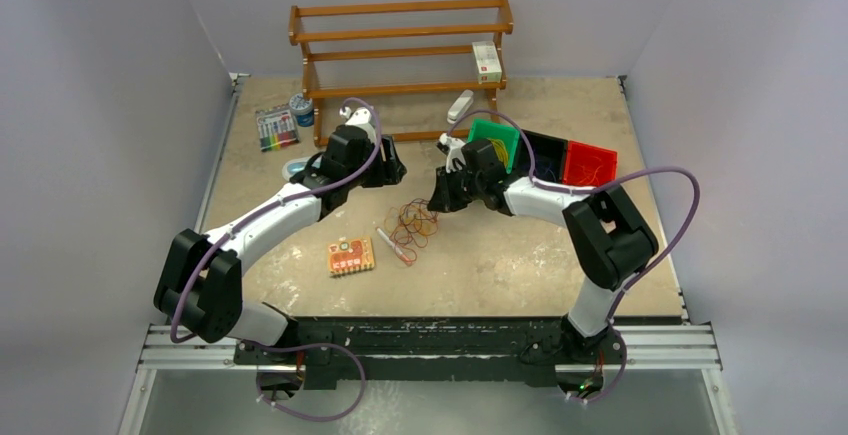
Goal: Untangle the cables
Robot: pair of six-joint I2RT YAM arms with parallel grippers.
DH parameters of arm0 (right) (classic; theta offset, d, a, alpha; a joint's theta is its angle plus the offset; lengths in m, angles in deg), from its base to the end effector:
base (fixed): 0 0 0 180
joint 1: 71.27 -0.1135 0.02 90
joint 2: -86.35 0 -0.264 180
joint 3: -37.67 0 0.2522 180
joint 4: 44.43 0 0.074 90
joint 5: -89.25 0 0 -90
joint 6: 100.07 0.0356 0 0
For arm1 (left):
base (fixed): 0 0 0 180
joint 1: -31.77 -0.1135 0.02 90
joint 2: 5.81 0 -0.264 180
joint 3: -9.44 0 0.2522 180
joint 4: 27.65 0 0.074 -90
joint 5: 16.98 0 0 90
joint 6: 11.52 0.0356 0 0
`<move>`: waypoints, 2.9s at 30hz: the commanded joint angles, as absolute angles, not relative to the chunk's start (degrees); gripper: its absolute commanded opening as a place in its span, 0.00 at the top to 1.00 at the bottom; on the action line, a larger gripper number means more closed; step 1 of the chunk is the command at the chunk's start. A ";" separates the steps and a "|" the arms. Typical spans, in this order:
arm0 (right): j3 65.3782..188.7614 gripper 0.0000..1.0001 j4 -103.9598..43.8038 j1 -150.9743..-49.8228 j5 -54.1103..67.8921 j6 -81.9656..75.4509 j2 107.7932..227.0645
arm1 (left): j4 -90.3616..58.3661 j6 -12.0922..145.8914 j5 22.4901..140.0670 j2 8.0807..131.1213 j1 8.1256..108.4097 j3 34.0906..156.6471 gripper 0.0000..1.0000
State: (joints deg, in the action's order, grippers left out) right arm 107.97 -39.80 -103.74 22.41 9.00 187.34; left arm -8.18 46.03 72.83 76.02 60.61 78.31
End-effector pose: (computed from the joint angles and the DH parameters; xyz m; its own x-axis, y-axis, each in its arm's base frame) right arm 0.3083 0.2128 0.1822 -0.7107 -0.0962 -0.6969 -0.5630 0.6717 0.4815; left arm 0.2810 -0.1546 0.2595 -0.6539 -0.2524 -0.7132 0.1529 0.8791 -0.4514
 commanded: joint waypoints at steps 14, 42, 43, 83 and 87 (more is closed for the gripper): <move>108.70 1.00 -41.02 -103.99 22.61 6.14 179.58 | -21.54 41.22 78.50 76.72 66.06 73.74 0.40; 109.60 1.00 -40.24 -103.99 20.78 6.41 178.44 | -23.72 41.43 72.77 84.36 68.20 70.01 0.77; 109.71 1.00 -40.04 -104.01 19.99 6.28 177.88 | -23.52 41.33 71.75 84.33 68.16 70.10 0.82; 135.77 1.00 -33.41 -103.89 -17.60 -16.20 146.56 | -15.96 39.08 52.61 88.75 67.45 70.05 1.00; 137.40 1.00 -34.73 -103.96 -25.29 -20.26 144.57 | -15.30 39.19 50.99 87.82 67.04 69.49 1.00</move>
State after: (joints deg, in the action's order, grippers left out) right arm 133.78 -32.70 -103.85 -15.75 -14.61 147.03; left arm -14.56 39.98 54.03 89.50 67.76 69.81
